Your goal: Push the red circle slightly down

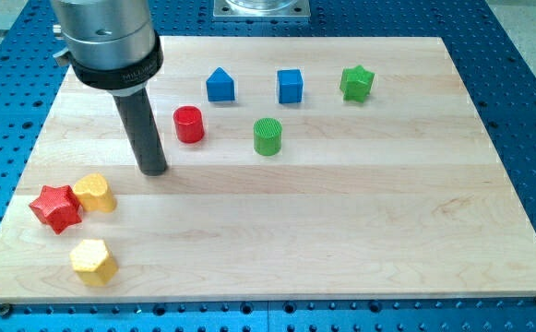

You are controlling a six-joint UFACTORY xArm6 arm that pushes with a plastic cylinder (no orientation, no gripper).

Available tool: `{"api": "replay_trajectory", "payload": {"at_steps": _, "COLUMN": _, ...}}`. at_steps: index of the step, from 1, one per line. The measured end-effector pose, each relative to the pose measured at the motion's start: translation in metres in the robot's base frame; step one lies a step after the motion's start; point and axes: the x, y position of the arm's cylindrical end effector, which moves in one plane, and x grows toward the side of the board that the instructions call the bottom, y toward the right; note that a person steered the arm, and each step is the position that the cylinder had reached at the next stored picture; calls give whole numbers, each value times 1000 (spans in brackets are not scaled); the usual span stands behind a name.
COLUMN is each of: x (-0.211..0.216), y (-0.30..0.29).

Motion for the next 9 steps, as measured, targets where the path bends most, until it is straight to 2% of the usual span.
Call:
{"api": "replay_trajectory", "payload": {"at_steps": 2, "x": -98, "y": 0}}
{"api": "replay_trajectory", "payload": {"at_steps": 5, "x": -97, "y": 38}}
{"api": "replay_trajectory", "payload": {"at_steps": 8, "x": -66, "y": 45}}
{"api": "replay_trajectory", "payload": {"at_steps": 9, "x": -83, "y": 69}}
